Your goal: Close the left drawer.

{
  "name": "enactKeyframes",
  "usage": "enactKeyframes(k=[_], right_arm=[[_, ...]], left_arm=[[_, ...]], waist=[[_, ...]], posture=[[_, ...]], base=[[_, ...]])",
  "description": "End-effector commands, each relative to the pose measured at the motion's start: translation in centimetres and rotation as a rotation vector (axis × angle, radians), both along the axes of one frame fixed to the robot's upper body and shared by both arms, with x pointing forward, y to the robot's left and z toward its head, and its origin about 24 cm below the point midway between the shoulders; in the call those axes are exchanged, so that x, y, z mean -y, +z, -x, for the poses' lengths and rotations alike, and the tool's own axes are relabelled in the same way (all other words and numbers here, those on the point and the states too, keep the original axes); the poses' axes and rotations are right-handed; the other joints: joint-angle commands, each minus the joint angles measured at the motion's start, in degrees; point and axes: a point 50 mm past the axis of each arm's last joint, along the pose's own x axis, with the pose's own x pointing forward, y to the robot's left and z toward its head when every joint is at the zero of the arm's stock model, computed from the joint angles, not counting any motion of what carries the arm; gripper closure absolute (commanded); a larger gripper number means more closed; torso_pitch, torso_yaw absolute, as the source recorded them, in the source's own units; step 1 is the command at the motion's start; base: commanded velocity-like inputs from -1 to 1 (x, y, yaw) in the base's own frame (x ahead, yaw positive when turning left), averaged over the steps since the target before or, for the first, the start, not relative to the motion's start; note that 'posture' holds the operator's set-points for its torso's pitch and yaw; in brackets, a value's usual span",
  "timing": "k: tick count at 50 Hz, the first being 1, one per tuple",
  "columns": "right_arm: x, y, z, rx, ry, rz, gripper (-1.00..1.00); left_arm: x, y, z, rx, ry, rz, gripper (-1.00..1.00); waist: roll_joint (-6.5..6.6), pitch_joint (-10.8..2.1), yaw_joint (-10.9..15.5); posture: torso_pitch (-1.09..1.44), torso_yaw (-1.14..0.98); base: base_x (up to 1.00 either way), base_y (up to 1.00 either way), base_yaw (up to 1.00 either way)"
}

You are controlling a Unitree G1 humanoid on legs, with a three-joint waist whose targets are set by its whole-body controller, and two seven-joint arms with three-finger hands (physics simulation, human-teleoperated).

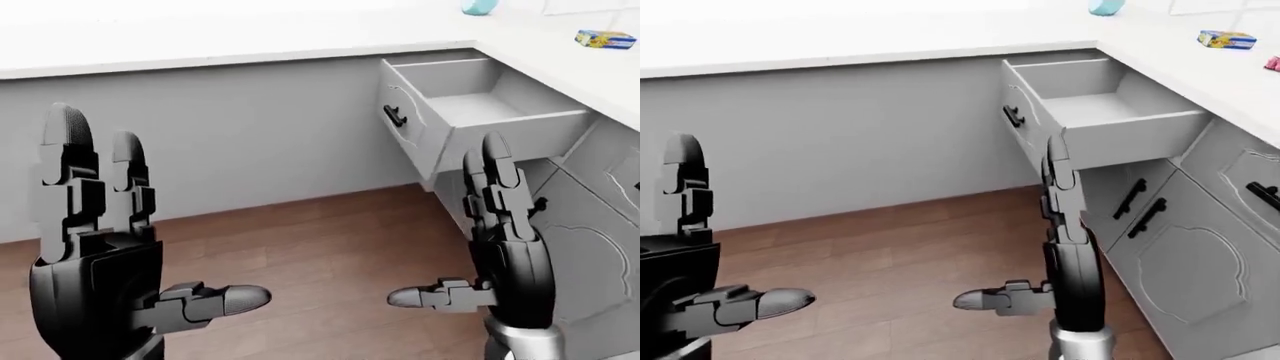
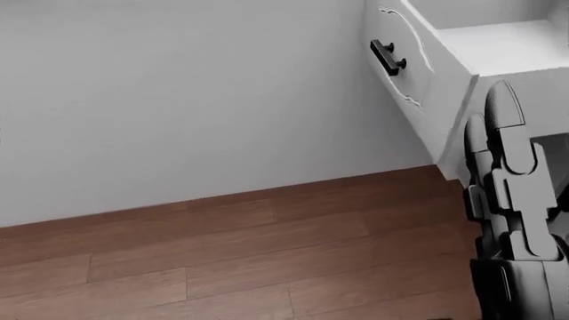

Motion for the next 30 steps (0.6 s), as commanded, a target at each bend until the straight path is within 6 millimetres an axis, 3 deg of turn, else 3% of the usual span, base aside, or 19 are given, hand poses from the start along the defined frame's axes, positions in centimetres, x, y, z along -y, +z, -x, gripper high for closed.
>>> enactKeyframes(k=[1,9,11,13,14,17,20,22,24,25,26,30], right_arm=[[-0.38,1.33,0.53,0.086,0.022,-0.001,-1.00],[-0.36,1.23,0.42,0.082,0.021,-0.001,-1.00],[-0.37,1.24,0.40,0.081,0.022,-0.001,-1.00],[-0.37,1.25,0.40,0.081,0.022,0.000,-1.00],[-0.36,1.24,0.40,0.081,0.021,-0.001,-1.00],[-0.35,1.27,0.41,0.082,0.021,-0.001,-1.00],[-0.38,1.24,0.41,0.081,0.022,-0.001,-1.00],[-0.40,1.19,0.39,0.079,0.022,0.000,-1.00],[-0.41,1.20,0.42,0.079,0.023,0.000,-1.00],[-0.43,1.16,0.39,0.077,0.023,0.002,-1.00],[-0.42,1.17,0.40,0.078,0.023,0.002,-1.00],[-0.42,1.18,0.39,0.077,0.023,0.001,-1.00]], left_arm=[[0.04,1.12,0.76,0.080,0.004,-0.013,-1.00],[0.01,1.14,0.74,0.080,0.006,-0.012,-1.00],[0.02,1.13,0.72,0.079,0.006,-0.012,-1.00],[0.02,1.13,0.72,0.079,0.007,-0.013,-1.00],[0.02,1.13,0.73,0.079,0.007,-0.012,-1.00],[0.02,1.12,0.73,0.078,0.007,-0.013,-1.00],[0.01,1.12,0.75,0.079,0.007,-0.012,-1.00],[0.00,1.13,0.75,0.080,0.006,-0.011,-1.00],[0.01,1.12,0.75,0.079,0.005,-0.010,-1.00],[0.04,1.10,0.74,0.077,0.004,-0.011,-1.00],[0.03,1.12,0.76,0.080,0.004,-0.011,-1.00],[0.03,1.14,0.74,0.079,0.003,-0.011,-1.00]], waist=[[0.43,-0.38,0.31],[3.84,0.72,1.14],[6.20,0.06,1.32],[4.82,0.51,1.81],[5.29,0.51,1.41],[4.63,-0.55,1.12],[2.86,0.13,1.05],[0.69,-0.13,0.94],[-4.15,-1.67,0.17],[-0.39,-0.14,-0.08],[-1.02,-0.19,0.01],[0.47,-0.11,0.32]], posture=[[0.00,0.00],[0.00,0.00],[0.00,0.00],[0.00,0.00],[0.00,0.00],[0.00,0.00],[0.00,0.00],[0.00,0.00],[0.00,0.00],[0.00,0.00],[0.00,0.00],[0.00,0.00]], base=[[-0.10,-0.34,0.00],[-0.10,-0.32,0.00],[-0.09,-0.31,0.00],[-0.09,-0.32,0.00],[-0.09,-0.30,0.00],[-0.10,-0.31,0.00],[-0.10,-0.31,0.00],[-0.11,-0.30,0.00],[-0.11,-0.30,0.00],[-0.09,-0.29,0.00],[-0.09,-0.23,0.00],[-0.10,-0.21,0.00]])
